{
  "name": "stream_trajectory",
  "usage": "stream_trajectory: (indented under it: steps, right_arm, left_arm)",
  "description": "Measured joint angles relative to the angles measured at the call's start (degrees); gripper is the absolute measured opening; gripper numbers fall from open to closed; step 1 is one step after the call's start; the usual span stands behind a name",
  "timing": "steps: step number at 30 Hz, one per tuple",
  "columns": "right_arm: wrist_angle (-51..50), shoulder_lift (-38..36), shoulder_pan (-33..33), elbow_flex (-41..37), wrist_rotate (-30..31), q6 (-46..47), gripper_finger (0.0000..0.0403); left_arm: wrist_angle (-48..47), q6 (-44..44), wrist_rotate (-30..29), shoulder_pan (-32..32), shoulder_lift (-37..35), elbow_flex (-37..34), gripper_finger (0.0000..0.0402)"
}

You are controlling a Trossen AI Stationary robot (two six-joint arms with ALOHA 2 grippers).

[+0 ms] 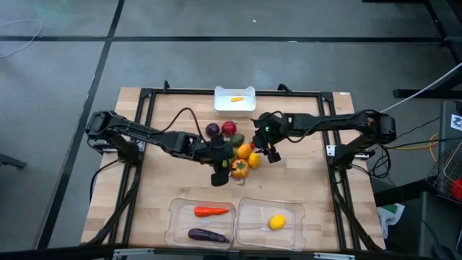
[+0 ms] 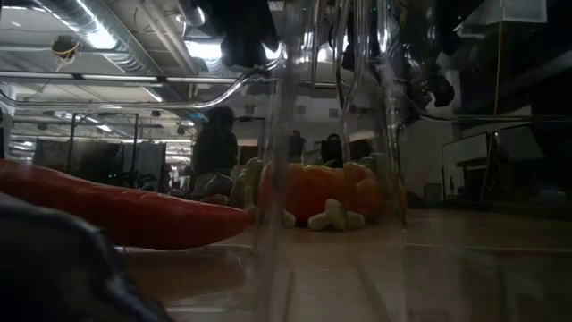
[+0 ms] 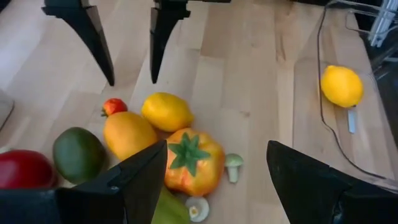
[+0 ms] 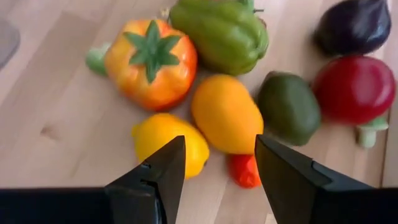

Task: Sort produce into baskets
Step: Put the right yellow lemon into the right transparent bin

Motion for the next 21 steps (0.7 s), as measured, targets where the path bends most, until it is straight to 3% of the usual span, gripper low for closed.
stream_trajectory:
  steps: [7, 14, 21]
  right_arm:
    - [0.45, 0.9, 0.05, 0.01, 0.33, -2.35, 0.0193]
    - [0.53, 4.24, 2.65, 0.02, 0.9, -10.69, 0.0193]
    - [0.5, 6.05, 8.27, 0.0, 11.74, -12.99, 0.0193]
  left_arm:
    - [-1.79, 0.0, 0.0, 0.63, 0.0, 0.0, 0.0272]
    - [-2.43, -0.08, 0.02, 0.67, 0.0, 0.0, 0.0272]
    - [-2.84, -1.14, 0.04, 0.67, 0.0, 0.0, 0.0272]
